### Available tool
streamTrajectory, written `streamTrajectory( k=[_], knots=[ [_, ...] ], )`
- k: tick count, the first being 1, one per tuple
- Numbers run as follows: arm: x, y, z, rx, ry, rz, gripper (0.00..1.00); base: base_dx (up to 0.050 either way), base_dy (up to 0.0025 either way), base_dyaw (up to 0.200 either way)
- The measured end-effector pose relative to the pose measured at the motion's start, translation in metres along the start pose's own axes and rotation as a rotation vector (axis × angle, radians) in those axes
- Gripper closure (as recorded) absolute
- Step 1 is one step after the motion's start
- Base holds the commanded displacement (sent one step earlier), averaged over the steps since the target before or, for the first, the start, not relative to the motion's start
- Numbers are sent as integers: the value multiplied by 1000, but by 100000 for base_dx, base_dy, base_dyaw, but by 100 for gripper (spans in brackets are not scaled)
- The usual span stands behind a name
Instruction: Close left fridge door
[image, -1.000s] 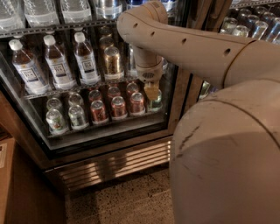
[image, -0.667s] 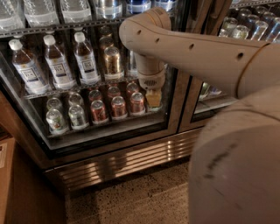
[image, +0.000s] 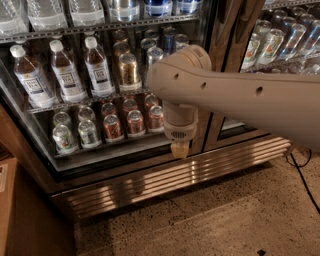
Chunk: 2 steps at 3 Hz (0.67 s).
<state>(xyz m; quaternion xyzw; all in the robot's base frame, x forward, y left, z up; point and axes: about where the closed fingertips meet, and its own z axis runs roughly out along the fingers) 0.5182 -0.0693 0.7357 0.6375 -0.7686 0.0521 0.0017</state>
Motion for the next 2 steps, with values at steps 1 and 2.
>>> streamTrajectory(
  k=[1, 2],
  knots=[
    [7, 9, 11, -21, 26, -10, 100, 0, 0, 0],
    [7, 9, 11, -21, 26, -10, 100, 0, 0, 0]
  ],
)
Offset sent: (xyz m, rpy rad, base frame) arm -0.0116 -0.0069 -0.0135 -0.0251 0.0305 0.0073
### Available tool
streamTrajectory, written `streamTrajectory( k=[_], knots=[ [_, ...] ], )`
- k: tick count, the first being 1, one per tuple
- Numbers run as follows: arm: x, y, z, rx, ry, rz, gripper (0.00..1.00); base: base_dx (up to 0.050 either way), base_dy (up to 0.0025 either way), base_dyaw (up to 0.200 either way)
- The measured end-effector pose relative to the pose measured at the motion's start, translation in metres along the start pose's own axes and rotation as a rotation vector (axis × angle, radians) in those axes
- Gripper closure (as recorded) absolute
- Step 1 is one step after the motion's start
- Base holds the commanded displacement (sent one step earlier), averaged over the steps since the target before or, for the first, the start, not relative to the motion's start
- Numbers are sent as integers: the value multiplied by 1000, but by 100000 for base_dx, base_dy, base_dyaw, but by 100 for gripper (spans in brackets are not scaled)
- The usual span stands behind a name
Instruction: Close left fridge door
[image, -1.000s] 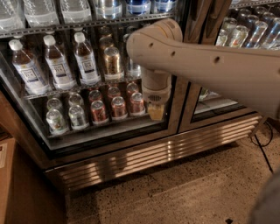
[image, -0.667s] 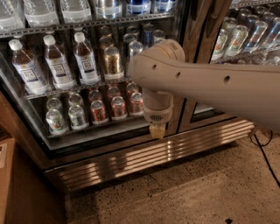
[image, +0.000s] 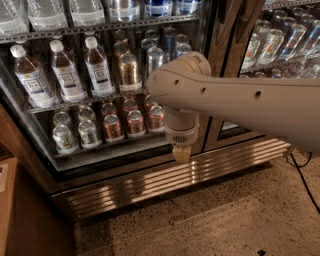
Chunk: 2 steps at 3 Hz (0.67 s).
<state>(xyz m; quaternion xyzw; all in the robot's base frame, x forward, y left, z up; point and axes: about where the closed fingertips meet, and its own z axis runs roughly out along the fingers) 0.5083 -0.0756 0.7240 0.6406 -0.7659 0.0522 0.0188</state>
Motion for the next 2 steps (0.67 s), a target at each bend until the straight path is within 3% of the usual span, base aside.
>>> streamTrajectory(
  k=[1, 2],
  knots=[
    [0, 0, 1, -13, -14, -18, 100, 0, 0, 0],
    [18, -16, 14, -45, -155, 30, 100, 0, 0, 0]
  ],
)
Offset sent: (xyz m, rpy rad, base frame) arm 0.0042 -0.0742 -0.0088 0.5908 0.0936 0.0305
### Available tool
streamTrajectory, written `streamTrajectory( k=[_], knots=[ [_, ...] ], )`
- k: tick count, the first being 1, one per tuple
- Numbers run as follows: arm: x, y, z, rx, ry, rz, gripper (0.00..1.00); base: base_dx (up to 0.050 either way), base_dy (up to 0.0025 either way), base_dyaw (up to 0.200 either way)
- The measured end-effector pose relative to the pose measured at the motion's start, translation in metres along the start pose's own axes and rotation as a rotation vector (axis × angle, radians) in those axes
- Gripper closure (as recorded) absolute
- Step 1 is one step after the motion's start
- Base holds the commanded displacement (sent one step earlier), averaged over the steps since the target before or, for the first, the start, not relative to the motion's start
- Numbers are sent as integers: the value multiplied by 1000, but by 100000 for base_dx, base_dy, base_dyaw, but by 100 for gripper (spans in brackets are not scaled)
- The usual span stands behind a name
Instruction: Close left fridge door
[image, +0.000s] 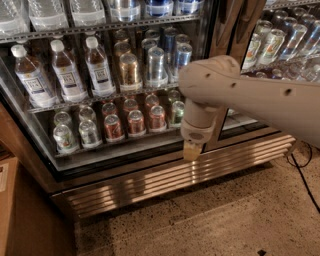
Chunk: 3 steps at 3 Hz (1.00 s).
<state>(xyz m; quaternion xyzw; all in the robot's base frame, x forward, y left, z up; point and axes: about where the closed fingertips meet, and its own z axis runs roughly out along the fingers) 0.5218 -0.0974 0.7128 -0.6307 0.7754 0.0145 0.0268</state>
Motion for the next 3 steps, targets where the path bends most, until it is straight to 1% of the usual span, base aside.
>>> streamTrajectory(
  k=[1, 2, 3],
  knots=[
    [43, -5, 7, -57, -182, 72, 100, 0, 0, 0],
    [50, 4, 4, -79, -251, 66, 100, 0, 0, 0],
    [50, 4, 4, -79, -251, 66, 100, 0, 0, 0]
  ],
)
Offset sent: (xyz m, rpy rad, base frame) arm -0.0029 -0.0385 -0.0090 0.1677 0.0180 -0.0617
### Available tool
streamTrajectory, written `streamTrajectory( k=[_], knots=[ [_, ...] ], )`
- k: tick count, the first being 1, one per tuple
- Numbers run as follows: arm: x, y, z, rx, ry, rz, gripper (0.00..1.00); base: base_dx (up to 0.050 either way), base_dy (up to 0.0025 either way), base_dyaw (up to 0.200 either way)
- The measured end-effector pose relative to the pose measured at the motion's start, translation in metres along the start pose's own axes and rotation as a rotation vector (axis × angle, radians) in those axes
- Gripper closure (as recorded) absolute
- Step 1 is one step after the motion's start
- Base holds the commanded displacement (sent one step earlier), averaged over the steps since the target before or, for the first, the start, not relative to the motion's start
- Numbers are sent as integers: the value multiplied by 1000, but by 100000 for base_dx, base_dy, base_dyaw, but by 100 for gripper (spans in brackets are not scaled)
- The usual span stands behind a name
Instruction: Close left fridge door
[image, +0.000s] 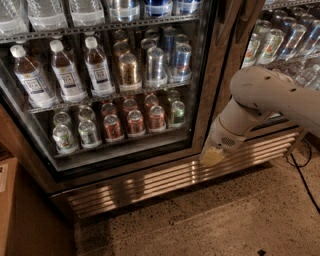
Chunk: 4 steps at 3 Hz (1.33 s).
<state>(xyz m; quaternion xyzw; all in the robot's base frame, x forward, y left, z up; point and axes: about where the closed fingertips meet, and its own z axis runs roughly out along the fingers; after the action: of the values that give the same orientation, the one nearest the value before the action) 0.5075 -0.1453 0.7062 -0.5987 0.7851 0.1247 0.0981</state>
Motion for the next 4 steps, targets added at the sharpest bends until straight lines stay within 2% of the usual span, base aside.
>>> streamTrajectory(
  k=[1, 4],
  knots=[
    [0, 0, 0, 0, 0, 0, 81, 0, 0, 0],
    [0, 0, 0, 0, 0, 0, 11, 0, 0, 0]
  ],
)
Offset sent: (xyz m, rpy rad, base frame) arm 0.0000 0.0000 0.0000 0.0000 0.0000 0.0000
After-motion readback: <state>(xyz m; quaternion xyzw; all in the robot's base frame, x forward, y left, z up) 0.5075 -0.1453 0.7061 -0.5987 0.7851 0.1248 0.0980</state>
